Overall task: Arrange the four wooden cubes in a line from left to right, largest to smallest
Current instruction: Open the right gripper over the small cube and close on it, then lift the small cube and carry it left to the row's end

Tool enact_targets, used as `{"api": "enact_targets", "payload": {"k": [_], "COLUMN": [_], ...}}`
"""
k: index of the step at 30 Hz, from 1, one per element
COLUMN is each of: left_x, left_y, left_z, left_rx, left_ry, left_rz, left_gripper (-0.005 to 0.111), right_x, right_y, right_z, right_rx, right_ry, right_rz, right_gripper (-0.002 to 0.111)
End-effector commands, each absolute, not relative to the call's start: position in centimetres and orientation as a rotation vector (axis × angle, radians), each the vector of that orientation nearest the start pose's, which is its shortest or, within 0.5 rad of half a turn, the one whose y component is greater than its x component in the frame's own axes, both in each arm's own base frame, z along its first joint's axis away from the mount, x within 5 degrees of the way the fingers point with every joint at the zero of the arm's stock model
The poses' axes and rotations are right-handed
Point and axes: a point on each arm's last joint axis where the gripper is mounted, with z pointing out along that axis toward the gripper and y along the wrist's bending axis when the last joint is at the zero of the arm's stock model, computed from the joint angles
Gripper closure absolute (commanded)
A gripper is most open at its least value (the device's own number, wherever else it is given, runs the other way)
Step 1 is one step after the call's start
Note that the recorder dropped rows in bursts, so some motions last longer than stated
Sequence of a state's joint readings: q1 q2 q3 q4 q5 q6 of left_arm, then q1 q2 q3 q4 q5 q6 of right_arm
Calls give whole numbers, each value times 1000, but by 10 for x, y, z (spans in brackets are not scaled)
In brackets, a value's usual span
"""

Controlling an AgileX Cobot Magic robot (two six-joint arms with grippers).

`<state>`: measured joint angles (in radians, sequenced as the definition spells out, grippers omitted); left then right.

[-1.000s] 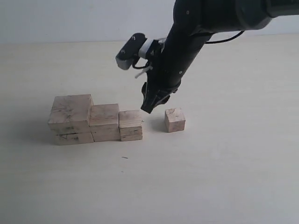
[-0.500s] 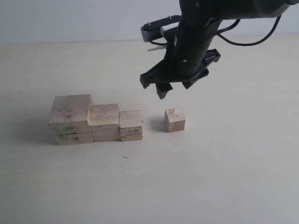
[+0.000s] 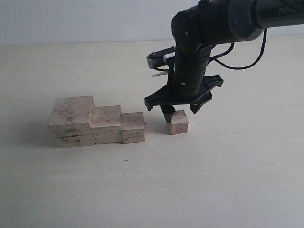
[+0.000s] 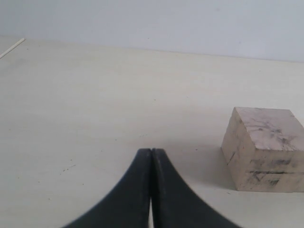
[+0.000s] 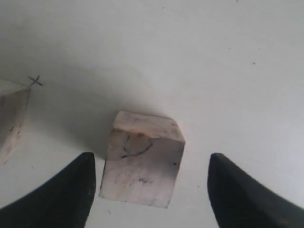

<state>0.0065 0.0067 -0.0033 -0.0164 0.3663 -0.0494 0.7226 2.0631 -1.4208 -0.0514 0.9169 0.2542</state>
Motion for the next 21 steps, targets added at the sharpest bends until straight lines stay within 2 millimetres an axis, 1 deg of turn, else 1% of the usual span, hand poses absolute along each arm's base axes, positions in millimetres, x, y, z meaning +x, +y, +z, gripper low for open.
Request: {"api": "enact_targets", "payload": {"k": [1,3,4,6,7,9,10,11,13,15,17,18,19,21], "left_x": [53,53,53,53,53,53,53,53,53,53,53,53,53,53], "left_y": [0,0,0,0,0,0,0,0,0,0,0,0,0,0], "left_z": [181,181,181,181,181,181,181,181,181,181,181,181,181,181], "left_rx": [-60,-60,-60,-60,-60,-60,-60,-60,-60,-60,-60,-60,-60,-60], "left_ry": [1837,1837,1837,1837,1837,1837,1837,1837,1837,1837,1837,1837,1837,1837], "left_rz": [-54,-54,-54,-54,-54,-54,-54,-54,-54,-54,-54,-54,-54,-54], "left_gripper": [107,107,107,107,107,107,107,107,107,107,107,107,107,107], "right_x": [304,304,303,303,303,303,303,303,303,302,300,299,298,298], "right_y": [264,265,265,265,265,265,265,265,265,264,262,261,260,260], "right_z": [138,133,132,132,133,135,139,141,147,155,170,174,179,183], "right_rx": [-736,-736,-733,-737,-749,-778,-803,-823,-928,-1077,-1298,-1349,-1451,-1581], "right_ry": [2968,2983,2987,2986,2982,2968,2954,2945,2898,2829,2713,2680,2618,2531], "right_rz": [16,20,22,22,23,26,30,32,36,36,29,27,21,12], "right_gripper": [43,44,47,57,66,79,88,94,106,108,108,108,108,108]}}
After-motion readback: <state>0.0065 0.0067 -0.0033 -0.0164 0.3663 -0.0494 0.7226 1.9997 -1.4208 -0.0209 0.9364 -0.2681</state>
